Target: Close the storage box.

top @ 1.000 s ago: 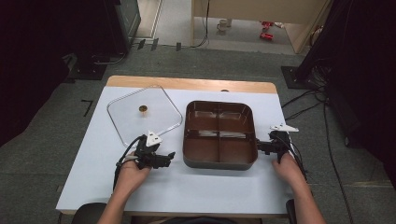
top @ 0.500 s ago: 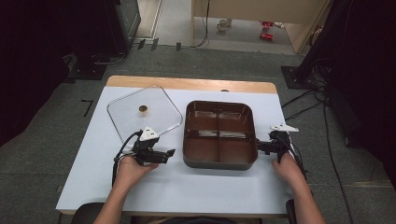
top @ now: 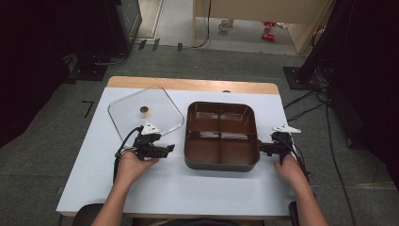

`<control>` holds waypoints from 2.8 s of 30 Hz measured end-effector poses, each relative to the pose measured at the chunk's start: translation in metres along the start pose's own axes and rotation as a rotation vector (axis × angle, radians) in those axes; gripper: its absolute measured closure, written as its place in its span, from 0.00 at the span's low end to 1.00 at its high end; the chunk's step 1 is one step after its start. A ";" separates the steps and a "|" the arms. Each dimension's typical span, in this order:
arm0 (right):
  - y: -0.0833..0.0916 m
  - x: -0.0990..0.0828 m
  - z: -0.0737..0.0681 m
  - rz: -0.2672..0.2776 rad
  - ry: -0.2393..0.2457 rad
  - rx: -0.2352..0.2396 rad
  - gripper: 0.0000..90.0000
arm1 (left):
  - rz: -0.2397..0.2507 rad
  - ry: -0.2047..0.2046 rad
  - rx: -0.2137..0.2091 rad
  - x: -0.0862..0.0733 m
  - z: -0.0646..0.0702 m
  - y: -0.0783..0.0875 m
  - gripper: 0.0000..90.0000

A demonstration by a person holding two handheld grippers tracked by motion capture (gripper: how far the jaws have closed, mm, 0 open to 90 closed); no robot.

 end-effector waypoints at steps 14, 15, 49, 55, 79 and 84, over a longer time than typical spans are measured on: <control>0.000 0.000 0.000 -0.001 0.001 0.000 0.14 | -0.040 0.001 0.003 0.023 -0.009 -0.010 0.30; 0.000 0.000 0.000 -0.001 0.001 0.000 0.14 | -0.042 0.002 0.008 0.025 -0.011 -0.011 0.30; 0.000 0.000 0.000 0.002 0.001 0.000 0.14 | 0.023 0.074 0.112 0.093 -0.083 -0.014 0.34; 0.000 0.000 0.000 0.002 0.001 0.000 0.14 | 0.037 0.096 0.162 0.097 -0.107 -0.019 0.34; 0.000 0.000 0.000 0.003 0.002 -0.001 0.14 | 0.066 0.151 0.238 0.072 -0.140 -0.035 0.64; 0.000 0.000 0.000 0.003 0.001 -0.001 0.14 | 0.066 0.140 0.244 0.073 -0.139 -0.035 0.66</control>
Point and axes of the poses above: each handheld gripper's, and its own axes: y roughly backward along the jaws, x roughly out of its top, z roughly to its right, the point moved 6 cm from there along -y, roughly forward along the jaws, and after that the axes turned 15 degrees about y, right-handed, at the moved point
